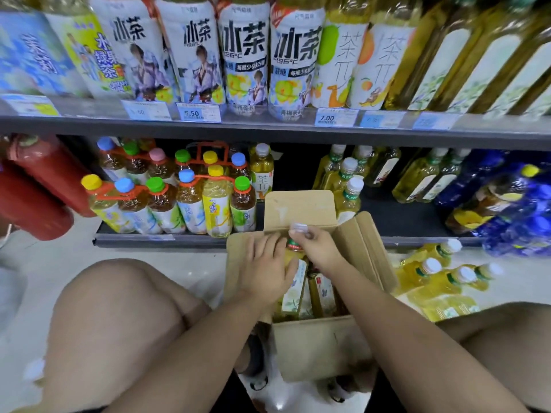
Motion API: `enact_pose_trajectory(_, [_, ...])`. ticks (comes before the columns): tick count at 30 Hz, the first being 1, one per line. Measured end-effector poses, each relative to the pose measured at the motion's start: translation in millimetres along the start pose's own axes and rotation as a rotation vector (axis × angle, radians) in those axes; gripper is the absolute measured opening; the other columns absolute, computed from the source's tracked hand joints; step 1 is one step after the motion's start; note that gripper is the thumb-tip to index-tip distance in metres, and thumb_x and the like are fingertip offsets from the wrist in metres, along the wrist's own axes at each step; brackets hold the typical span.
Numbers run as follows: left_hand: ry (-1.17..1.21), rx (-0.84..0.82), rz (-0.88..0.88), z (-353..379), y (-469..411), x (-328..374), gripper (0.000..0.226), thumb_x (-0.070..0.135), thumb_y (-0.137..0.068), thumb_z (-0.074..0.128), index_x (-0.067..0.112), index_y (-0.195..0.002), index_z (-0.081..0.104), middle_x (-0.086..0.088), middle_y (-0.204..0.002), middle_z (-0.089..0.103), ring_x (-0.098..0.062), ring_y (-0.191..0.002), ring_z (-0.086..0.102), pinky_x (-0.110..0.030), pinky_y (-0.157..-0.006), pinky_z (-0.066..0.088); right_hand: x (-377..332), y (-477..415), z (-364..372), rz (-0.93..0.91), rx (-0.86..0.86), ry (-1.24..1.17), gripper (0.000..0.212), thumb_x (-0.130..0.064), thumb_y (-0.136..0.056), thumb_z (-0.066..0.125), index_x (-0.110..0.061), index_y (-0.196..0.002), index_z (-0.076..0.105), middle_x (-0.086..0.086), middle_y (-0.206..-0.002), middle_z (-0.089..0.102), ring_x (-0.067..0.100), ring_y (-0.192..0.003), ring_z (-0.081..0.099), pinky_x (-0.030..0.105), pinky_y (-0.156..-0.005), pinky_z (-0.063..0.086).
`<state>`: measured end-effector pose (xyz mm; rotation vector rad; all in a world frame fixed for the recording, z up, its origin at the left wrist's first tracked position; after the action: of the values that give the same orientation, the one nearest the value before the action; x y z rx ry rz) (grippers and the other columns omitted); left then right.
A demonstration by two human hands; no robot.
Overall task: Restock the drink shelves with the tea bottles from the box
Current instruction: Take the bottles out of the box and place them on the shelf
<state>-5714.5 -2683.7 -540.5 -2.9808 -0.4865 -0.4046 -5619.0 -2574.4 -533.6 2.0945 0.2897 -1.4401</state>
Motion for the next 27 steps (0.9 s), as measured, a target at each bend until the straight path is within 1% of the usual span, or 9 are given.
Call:
enact_pose_trajectory(3, [0.306,-0.101,-0.159,-7,-2,19,0.091,0.067,-0.084,0.050,0.031,-0.154,0.005,-0.003,-0.146,0.047,-0.028,-0.131,0.048,-0.051,-0.110,0.038,-35,2,-15,-0.037,0.027,-0.079,0.027,-0.032,-0.090,0.070,-0.010,-0.105,0.070,0.009,-0.095,0.074,0.021,-0.087,0.071,0.034,-0.080,0.056])
enact_pose_trajectory(5, [0.456,-0.043,-0.236,-20,-8,25,0.103,0.059,-0.075,0.067,0.036,-0.152,0.004,-0.005,-0.141,0.048,-0.029,-0.123,0.053,-0.049,-0.095,0.051,-56,6,-21,-0.088,0.018,-0.097,0.026,-0.030,-0.090,0.070,-0.009,-0.105,0.071,0.010,-0.095,0.074,0.021,-0.087,0.071,0.034,-0.080,0.057])
enact_pose_trajectory(7, [0.492,0.013,-0.221,-36,-14,28,0.102,0.048,-0.074,0.074,0.033,-0.152,0.010,-0.006,-0.138,0.046,-0.026,-0.121,0.053,-0.043,-0.092,0.052,-72,10,-24,-0.130,-0.019,-0.115,0.026,-0.028,-0.092,0.069,-0.009,-0.110,0.070,0.007,-0.097,0.074,0.017,-0.088,0.071,0.027,-0.077,0.057])
enact_pose_trajectory(10, [0.444,0.016,-0.192,-56,-21,21,0.099,0.039,-0.076,0.075,0.030,-0.152,0.012,-0.005,-0.133,0.044,-0.024,-0.112,0.054,-0.032,-0.077,0.045,-81,16,-30,-0.140,-0.042,-0.075,0.031,-0.038,-0.095,0.062,-0.014,-0.113,0.069,0.001,-0.100,0.073,0.014,-0.094,0.070,0.027,-0.080,0.057])
enact_pose_trajectory(13, [0.291,0.006,-0.206,-69,-23,5,0.096,0.043,-0.075,0.070,0.036,-0.148,0.008,-0.003,-0.133,0.044,-0.027,-0.108,0.057,-0.035,-0.072,0.047,-60,12,-31,-0.052,0.010,0.004,0.038,-0.047,-0.099,0.048,-0.017,-0.112,0.068,-0.001,-0.101,0.073,0.015,-0.092,0.070,0.034,-0.082,0.055])
enact_pose_trajectory(16, [0.277,-0.035,-0.248,-65,-27,-15,0.095,0.044,-0.073,0.070,0.036,-0.146,0.009,-0.007,-0.135,0.044,-0.032,-0.112,0.056,-0.045,-0.084,0.054,-11,1,-21,0.108,0.062,0.246,0.034,-0.041,-0.099,0.050,-0.014,-0.098,0.071,0.002,-0.095,0.072,0.021,-0.088,0.068,0.038,-0.083,0.055])
enact_pose_trajectory(19, [0.211,-0.072,-0.220,-58,-37,-24,0.096,0.041,-0.073,0.071,0.034,-0.147,0.009,-0.007,-0.133,0.043,-0.032,-0.114,0.054,-0.045,-0.086,0.052,41,-10,-1,0.255,-0.006,0.507,0.023,-0.032,-0.096,0.059,-0.012,-0.101,0.069,0.006,-0.102,0.070,0.020,-0.090,0.065,0.031,-0.081,0.052])
enact_pose_trajectory(24, [0.116,-0.073,-0.100,-47,-60,-29,0.094,0.043,-0.075,0.072,0.035,-0.147,0.012,-0.003,-0.126,0.044,-0.026,-0.105,0.056,-0.037,-0.075,0.050,82,-28,22,0.377,-0.021,0.709,0.025,-0.020,-0.093,0.062,-0.011,-0.116,0.059,0.010,-0.112,0.066,0.026,-0.102,0.064,0.037,-0.089,0.054])
enact_pose_trajectory(27, [0.088,-0.067,-0.046,-43,-74,-33,0.091,0.042,-0.075,0.072,0.034,-0.146,0.016,-0.002,-0.121,0.043,-0.025,-0.105,0.054,-0.034,-0.071,0.045,89,-46,34,0.382,-0.022,0.725,0.020,-0.023,-0.095,0.059,-0.014,-0.113,0.061,0.010,-0.111,0.066,0.026,-0.102,0.063,0.041,-0.092,0.054])
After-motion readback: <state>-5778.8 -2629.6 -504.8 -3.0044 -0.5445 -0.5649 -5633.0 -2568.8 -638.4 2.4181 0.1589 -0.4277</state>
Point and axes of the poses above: each hand's wrist, its own y-axis away from the middle knuckle, its own z-axis out of the palm, x = y × z, the point moved 5 cm from there along -y, towards the middle knuckle
